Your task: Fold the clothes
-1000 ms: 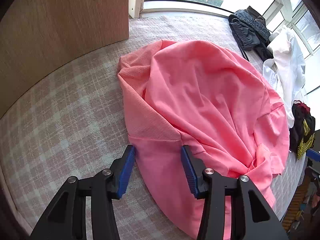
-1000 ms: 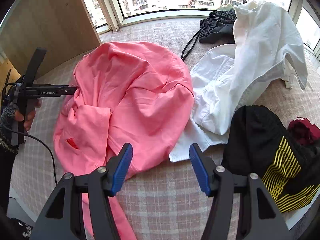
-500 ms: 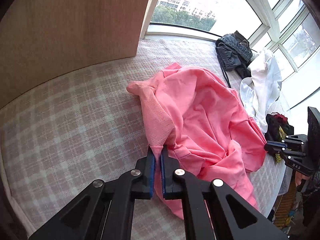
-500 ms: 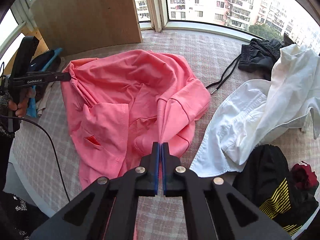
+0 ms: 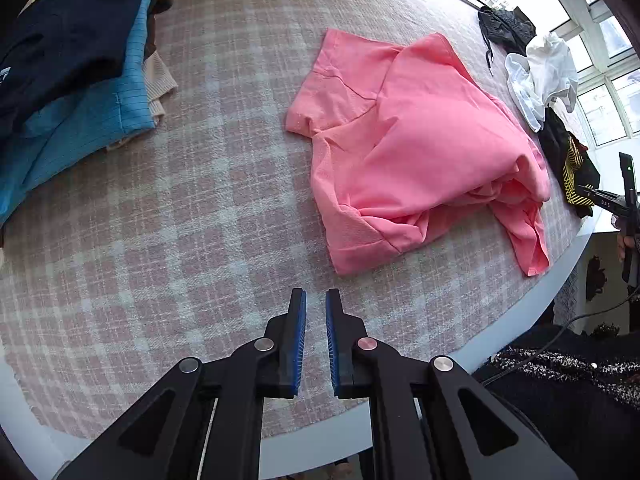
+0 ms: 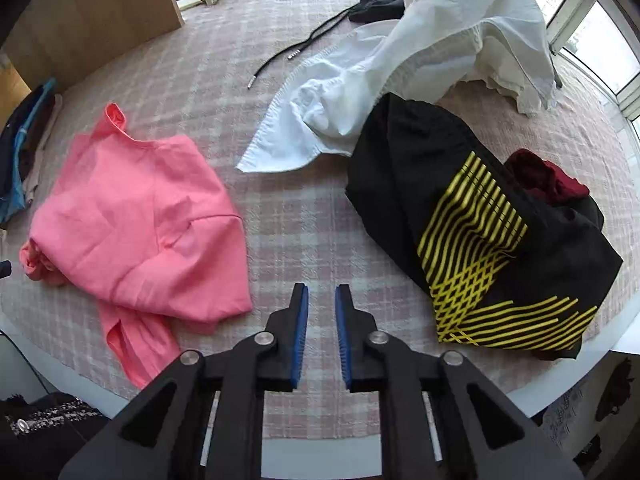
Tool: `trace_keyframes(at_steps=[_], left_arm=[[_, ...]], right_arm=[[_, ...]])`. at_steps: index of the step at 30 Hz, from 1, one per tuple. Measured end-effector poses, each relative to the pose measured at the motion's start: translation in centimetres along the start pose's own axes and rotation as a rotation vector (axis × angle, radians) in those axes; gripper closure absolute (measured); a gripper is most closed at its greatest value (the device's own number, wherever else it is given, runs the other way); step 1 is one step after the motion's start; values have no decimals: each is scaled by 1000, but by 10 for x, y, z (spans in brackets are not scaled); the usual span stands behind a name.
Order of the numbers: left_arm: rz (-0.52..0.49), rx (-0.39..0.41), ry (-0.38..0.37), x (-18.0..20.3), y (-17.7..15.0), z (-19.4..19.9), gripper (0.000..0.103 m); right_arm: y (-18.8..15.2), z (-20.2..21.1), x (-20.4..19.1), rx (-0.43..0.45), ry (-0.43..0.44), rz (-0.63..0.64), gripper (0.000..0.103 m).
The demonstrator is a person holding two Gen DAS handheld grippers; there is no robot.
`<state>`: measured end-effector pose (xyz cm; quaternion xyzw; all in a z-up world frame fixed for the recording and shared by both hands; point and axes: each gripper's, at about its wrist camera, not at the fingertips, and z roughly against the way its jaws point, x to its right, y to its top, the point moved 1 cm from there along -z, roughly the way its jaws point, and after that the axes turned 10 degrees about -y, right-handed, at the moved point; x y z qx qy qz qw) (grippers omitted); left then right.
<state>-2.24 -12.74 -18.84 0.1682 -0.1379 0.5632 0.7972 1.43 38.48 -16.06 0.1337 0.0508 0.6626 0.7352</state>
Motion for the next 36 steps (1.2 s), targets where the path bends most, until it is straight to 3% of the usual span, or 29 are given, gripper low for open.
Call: trace_keyframes(at_steps=[1,3,6,9,14,17,19,21,22,23,24,27,30,33,36], left_arm=[[-21,31,7,2,10,9,86],[-107,106,35,14,38,23,68],[-273,200,49,41,99,20,64],[-362,207,48,55,160,-7,64],[-421,96,113,60,211,-69,64],[-439,35,169,57,216,-92,64],[-460,-7,167,59,211,-103,64],[-492,-11,157,64,204,-107,74],[-504,-15,141,66,201,-108,80],[-511,-19,122,69,198,-109,91],[-504,-23,96,69,196,-109,100],[-482,0,54,69,190,-102,100],[-430,78,34,62,181,-73,100],[-374,176,88,45,167,-27,100],[-278,241,132,13,153,17,100]], right_arm=[[11,3,-13,57,43,27,47],[29,-2,-40,122,49,84,43],[45,-24,-73,83,49,139,43],[45,-42,-87,45,34,163,43],[38,-58,-84,9,2,149,43],[35,-65,-84,-12,24,137,43],[34,-70,-88,-26,46,147,43],[31,-74,-92,-39,71,159,44],[31,-75,-94,-42,80,161,56],[31,-74,-95,-36,82,166,82],[31,-72,-96,-33,90,170,98],[34,-61,-95,-23,112,167,97],[37,-36,-83,29,112,161,97],[44,-10,-67,82,96,151,97],[44,-14,-57,51,66,158,97]])
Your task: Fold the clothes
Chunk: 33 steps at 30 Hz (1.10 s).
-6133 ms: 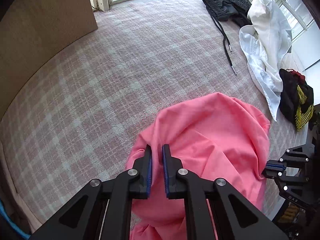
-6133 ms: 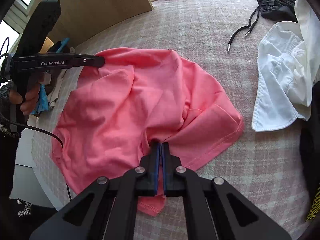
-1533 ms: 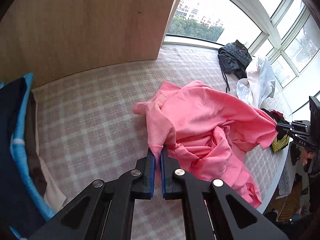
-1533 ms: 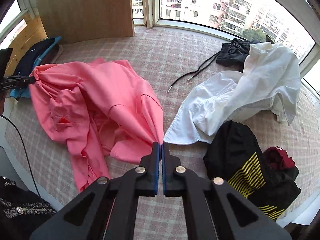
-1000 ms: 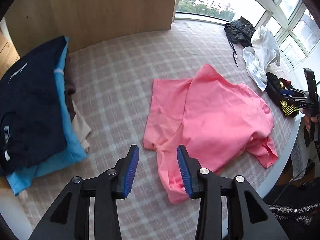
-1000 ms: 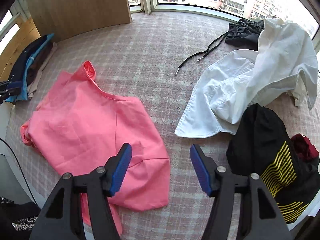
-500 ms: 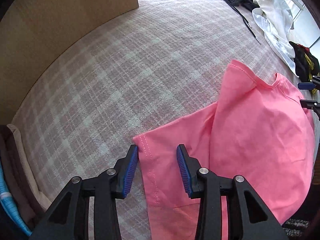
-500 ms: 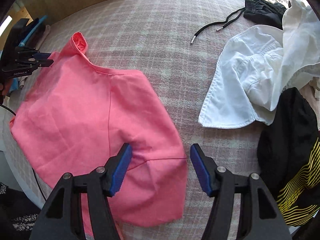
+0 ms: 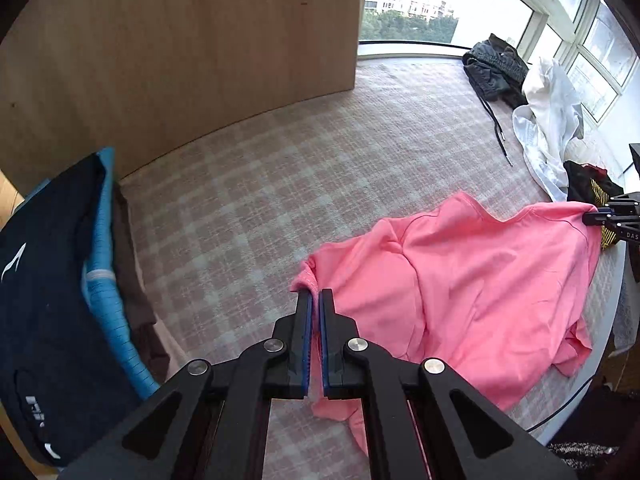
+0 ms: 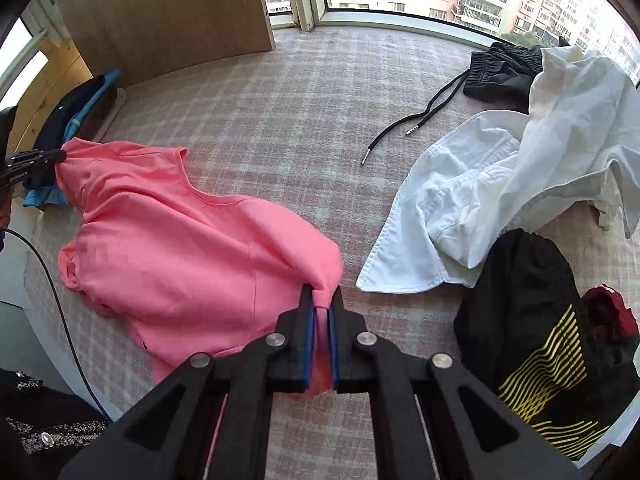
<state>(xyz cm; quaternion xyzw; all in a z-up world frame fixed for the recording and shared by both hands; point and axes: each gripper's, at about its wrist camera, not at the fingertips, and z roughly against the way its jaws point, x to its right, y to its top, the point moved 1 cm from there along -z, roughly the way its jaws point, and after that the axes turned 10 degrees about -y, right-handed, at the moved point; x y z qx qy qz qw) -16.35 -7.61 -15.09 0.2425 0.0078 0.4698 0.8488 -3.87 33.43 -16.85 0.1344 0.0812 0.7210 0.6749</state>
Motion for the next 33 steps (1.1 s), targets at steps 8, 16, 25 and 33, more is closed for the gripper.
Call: trace_keyframes(at_steps=[8,16,25,33], left_arm=[[127,-204,125,-35,-92,-9,95],[-75,-115,-5,17,-28,-18,65],[-268,-319,-149,68,10,-119,65],[-295,-344,-172,75,14,-135,60]], right_arm=[[-29,-48,-14,-197,-70,104,81],[-4,-15,9,-73,48,32,60],[16,-56,-21,-135,106,156,60],[12,-72,-42,-174,86,245,60]])
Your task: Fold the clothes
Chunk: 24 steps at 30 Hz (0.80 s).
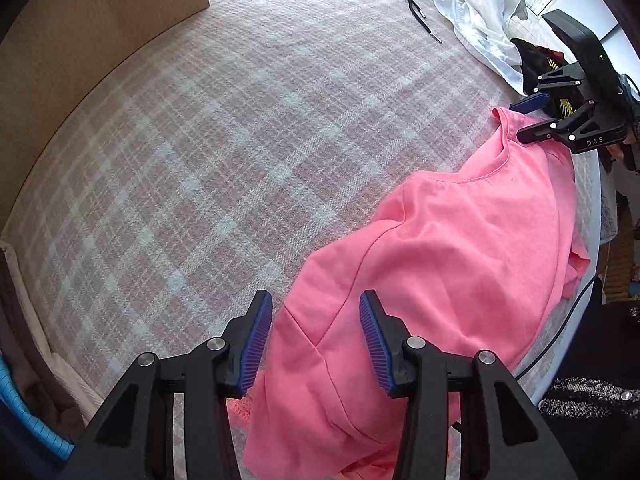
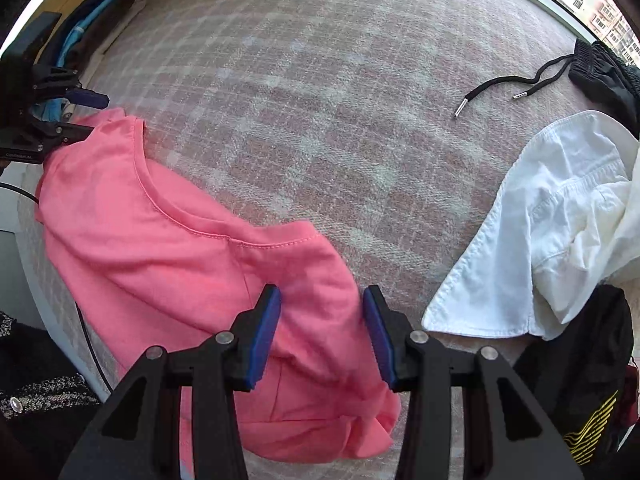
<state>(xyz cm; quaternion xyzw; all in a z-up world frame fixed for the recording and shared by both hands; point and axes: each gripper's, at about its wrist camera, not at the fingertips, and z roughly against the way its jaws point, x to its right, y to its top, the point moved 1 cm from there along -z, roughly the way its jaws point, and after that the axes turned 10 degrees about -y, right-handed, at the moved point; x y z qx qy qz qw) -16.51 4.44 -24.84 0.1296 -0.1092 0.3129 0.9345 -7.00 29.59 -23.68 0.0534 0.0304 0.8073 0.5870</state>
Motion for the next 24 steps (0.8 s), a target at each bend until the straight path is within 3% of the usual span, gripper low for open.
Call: trace_keyframes(at_steps=[4,7,10,13,18,24], left_arm=[[-2,-10,11,0,8,-13,64],[-7,-6,23,0,11,-17,99],[-15,4,12,3,7,-15,101],[-11,48,13,6,0,-3,101],[46,209,19,6,-16,50,101],[63,425,127,24,-36,152,101]], right_arm=[[-3,0,3,2,26,-13,60],[-4,-3,8,12,51,-25,61],[-7,-4,11,18,83,-37,95],[-11,11,7,64,65,-29,96],[-9,60,11,187,18,-59,97],[-7,161,0,410,-79,-42,97]])
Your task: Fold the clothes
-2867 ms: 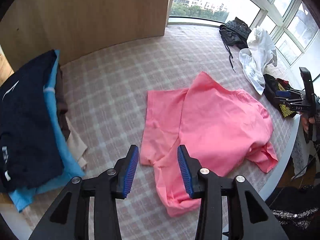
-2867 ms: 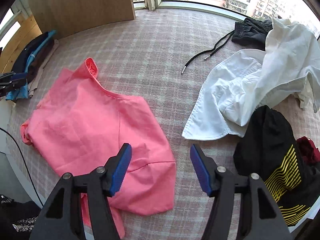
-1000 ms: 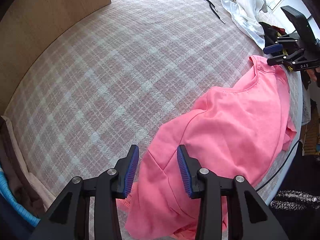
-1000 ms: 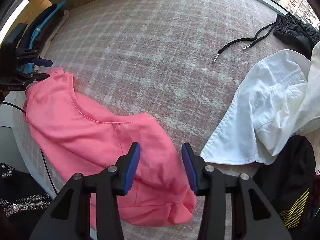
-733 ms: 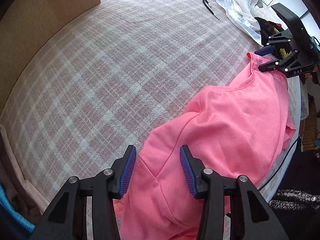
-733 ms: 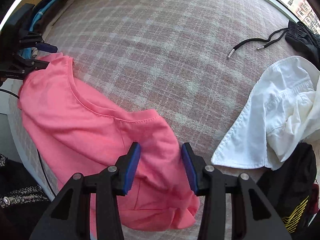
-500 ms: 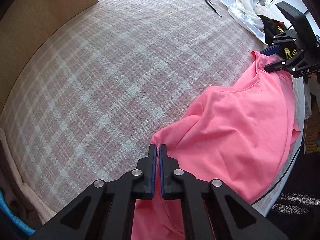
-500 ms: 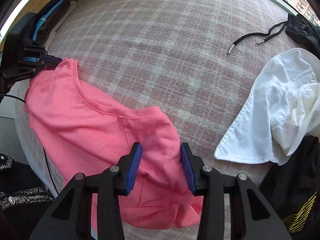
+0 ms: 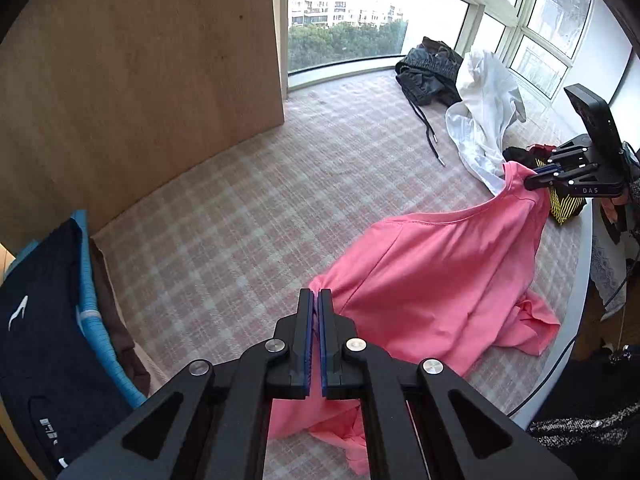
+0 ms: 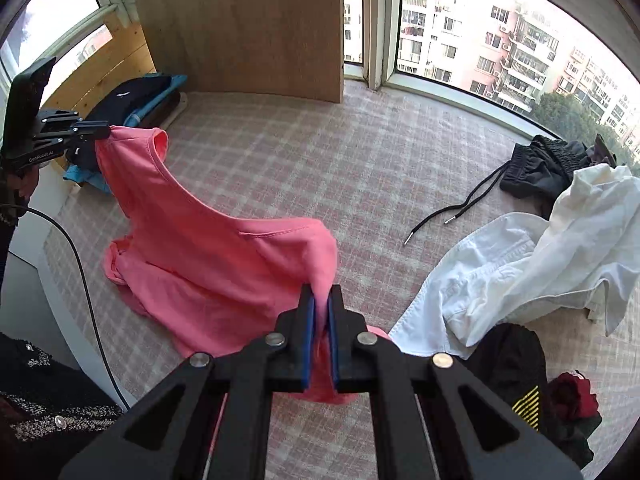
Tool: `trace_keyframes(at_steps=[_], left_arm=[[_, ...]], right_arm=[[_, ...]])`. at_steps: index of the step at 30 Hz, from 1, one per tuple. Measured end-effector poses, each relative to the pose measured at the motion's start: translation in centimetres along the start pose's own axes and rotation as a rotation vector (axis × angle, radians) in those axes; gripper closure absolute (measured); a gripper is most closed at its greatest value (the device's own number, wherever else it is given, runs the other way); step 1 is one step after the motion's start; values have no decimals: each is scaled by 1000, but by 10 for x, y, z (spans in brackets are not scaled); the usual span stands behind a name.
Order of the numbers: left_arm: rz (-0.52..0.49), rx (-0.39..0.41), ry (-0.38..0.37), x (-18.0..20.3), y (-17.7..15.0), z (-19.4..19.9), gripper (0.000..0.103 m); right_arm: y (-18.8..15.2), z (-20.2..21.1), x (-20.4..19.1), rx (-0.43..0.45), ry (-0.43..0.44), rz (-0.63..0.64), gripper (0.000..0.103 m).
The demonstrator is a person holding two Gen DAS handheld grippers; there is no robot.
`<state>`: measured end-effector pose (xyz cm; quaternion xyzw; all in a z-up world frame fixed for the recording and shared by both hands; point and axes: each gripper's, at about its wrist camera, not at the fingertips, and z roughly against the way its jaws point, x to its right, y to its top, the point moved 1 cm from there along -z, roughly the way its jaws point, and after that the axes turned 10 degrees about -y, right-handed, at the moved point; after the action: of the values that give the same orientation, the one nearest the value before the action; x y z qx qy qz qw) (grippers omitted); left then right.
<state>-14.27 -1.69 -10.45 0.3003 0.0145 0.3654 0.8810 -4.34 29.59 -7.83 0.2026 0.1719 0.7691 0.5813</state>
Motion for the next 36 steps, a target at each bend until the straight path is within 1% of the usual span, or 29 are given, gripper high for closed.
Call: trace_keyframes(at_steps=[1,3,4,6,7,8,9,10,11,13,14,16,18,19,21,24,28,30,31,32,33,34,36], left_arm=[[-6,44,19,-2,0,28,101],[-31,133,58,6,13,62,101],[-45,171,85,11,18,80,101],[-61,230,114,13,26,110,101],[-70,260,129,14,30,126,101],[-78,290,143,15,34,141,101],[-85,313,155,17,38,154,101],[-90,312,154,20,36,156,101],[-91,301,152,25,32,154,101],[-98,267,148,35,15,148,101],[-91,246,140,38,2,142,101],[-52,200,125,38,-28,130,101],[7,144,116,32,-65,120,101],[40,118,120,27,-82,115,101],[114,90,124,16,-106,107,101],[222,52,131,0,-142,95,101],[280,81,140,-12,-153,96,101],[300,86,143,-17,-154,93,101],[308,84,144,-20,-153,91,101],[316,82,146,-23,-153,88,101],[323,79,149,-25,-153,86,101],[328,72,157,-28,-152,83,101],[333,64,181,-32,-150,80,101]], right_arm=[[10,19,-3,49,-26,12,98],[33,46,2,153,-88,24,99],[44,64,4,196,-98,24,99],[61,91,7,259,-76,16,99],[68,101,8,269,-44,19,99],[72,100,6,227,29,36,96],[70,92,0,189,61,59,88],[63,78,-9,166,34,87,58],[56,65,-19,143,7,116,33],[38,33,-41,95,-36,214,33],[27,14,-53,62,-35,261,33],[11,-25,-70,-10,-20,328,33],[7,-61,-79,-76,22,347,33],[9,-73,-84,-91,45,351,33],[19,-97,-92,-97,62,372,33],[45,-130,-102,-103,79,393,33],[67,-173,-118,-148,111,447,33],[67,-192,-124,-187,123,476,33],[65,-197,-124,-215,139,468,39],[64,-202,-123,-243,156,460,75],[62,-208,-123,-271,173,452,102],[60,-208,-121,-286,190,439,100],[61,-188,-112,-249,221,395,100]])
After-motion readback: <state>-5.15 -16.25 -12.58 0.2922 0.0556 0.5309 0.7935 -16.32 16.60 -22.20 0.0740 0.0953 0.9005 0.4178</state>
